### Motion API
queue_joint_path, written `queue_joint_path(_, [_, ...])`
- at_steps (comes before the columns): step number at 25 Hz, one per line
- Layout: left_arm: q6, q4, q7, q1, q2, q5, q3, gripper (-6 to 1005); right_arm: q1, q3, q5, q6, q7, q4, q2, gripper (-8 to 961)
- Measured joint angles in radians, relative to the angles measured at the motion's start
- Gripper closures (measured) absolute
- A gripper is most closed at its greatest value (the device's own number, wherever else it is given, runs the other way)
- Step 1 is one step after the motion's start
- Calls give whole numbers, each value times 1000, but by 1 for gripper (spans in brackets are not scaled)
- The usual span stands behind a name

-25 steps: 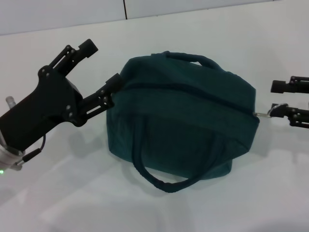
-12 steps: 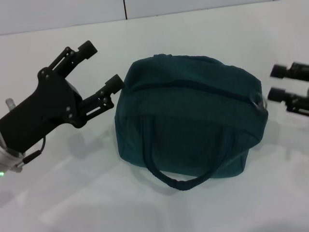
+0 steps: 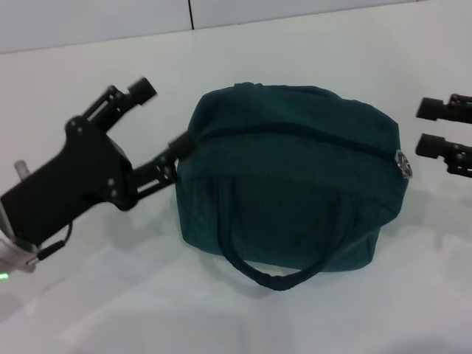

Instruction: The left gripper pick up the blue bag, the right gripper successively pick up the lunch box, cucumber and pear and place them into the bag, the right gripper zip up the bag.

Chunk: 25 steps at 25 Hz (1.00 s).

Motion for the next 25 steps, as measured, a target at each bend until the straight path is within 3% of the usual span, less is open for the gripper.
queue_joint_path(1, [0,0,3,0,0,6,0,112,3,18,0,-8,-12,-4,24,390])
queue_joint_path(5, [0,-5,7,2,-1,8,1,112,9,40,-3,-4,-49,-33,84,390])
queue_joint_path(8, [0,-4,7,7,-2,9,1,112,11,40,-6,1,-71,-43,116,390])
queue_joint_path(12, [1,1,7,22,-2,9,1,111,22,40,-2,0,-98,-27,131,390])
queue_joint_path(25, [3,2,7,22,3,13,1,111,65,30,38,-16,-196,92,138,392])
